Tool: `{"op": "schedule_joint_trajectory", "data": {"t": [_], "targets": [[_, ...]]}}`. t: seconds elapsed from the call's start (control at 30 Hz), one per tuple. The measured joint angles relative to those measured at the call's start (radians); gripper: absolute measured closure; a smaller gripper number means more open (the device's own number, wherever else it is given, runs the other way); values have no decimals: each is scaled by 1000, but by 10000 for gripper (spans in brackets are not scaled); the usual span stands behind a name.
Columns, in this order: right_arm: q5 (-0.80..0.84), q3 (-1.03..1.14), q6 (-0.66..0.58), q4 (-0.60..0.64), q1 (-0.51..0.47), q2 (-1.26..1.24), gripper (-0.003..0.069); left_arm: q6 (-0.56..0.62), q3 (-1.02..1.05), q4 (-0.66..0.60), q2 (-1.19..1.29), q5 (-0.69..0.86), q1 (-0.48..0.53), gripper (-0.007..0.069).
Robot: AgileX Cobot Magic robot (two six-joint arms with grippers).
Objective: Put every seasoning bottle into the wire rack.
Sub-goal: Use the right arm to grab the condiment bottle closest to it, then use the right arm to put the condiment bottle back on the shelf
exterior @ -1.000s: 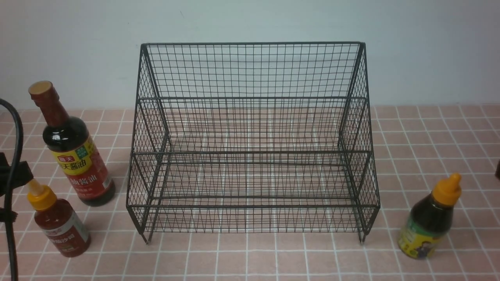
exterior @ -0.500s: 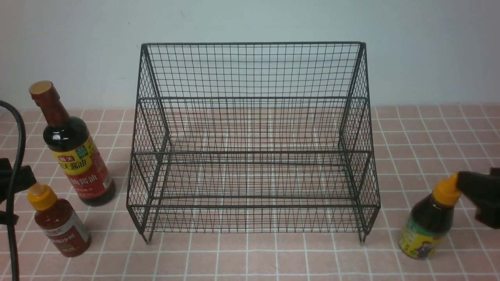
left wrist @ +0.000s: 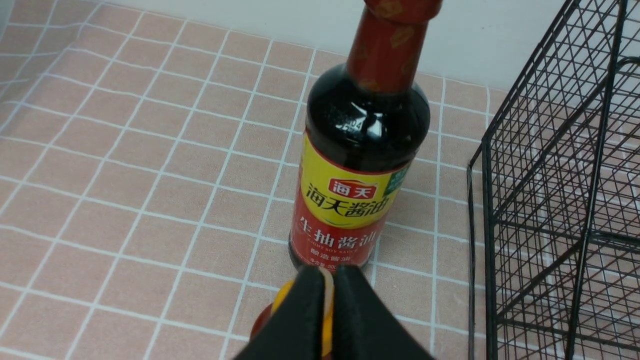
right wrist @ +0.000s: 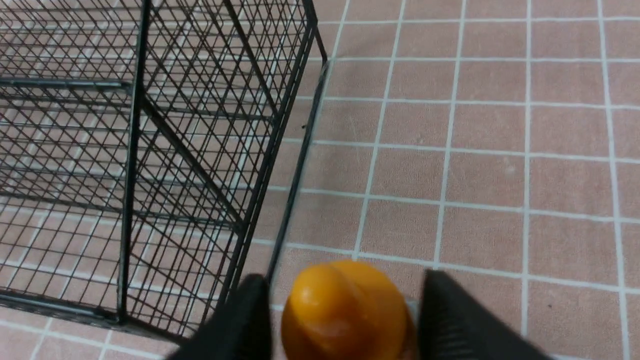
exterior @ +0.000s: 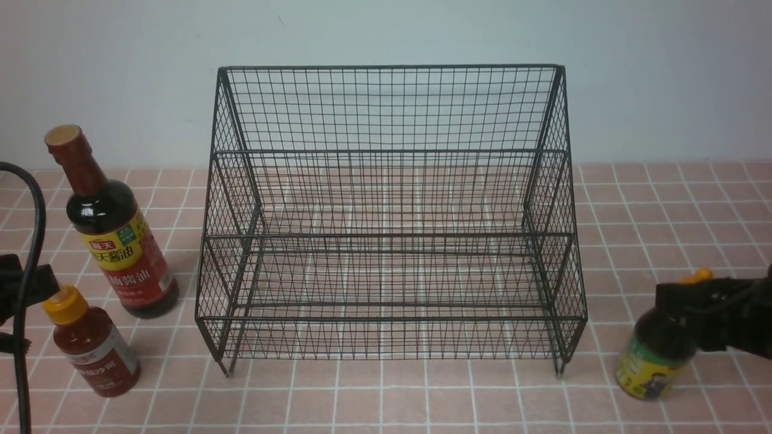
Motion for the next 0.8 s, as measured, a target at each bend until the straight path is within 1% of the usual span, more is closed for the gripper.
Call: {"op": "schedule_joint_trajectory", "data": {"t": [0.03,0.1,0.2,0.23,0.3,0.33,0.43,0.47,0.53,0.6,0.67,0.7,0.8], "targets": [[2,-10,-16,-1,0,1,370,0,0,0,0,0,0,608],[18,-29,-25,-7,0,0,370,0,0,0,0,1,0,607],[114,-128,-1,-87,0,-45,367,0,0,0,0,3,0,608],[159,-179,34,-126,0,-76,367,0,0,0,0,3,0,608],[206,-243,77,-162,0,-101,367,0,0,0,0,4,0,608],[275,-326,145,-222,0,-135,367,0,0,0,0,5,0,608],[342,-403,223,-285,0,-162,367,0,0,0,0,5,0,608],[387,-460,280,-330,0,-180,367,0,0,0,0,5,0,608],[428,-504,318,-354,0,-188,367,0,0,0,0,5,0,608],[464,-536,330,-355,0,-193,367,0,0,0,0,6,0,608],[512,-552,317,-300,0,-195,367,0,0,0,0,6,0,608],[515,-552,315,-295,0,-195,367,0,0,0,0,6,0,608],[556,-554,262,-208,0,-172,367,0,0,0,0,10,0,608]]}}
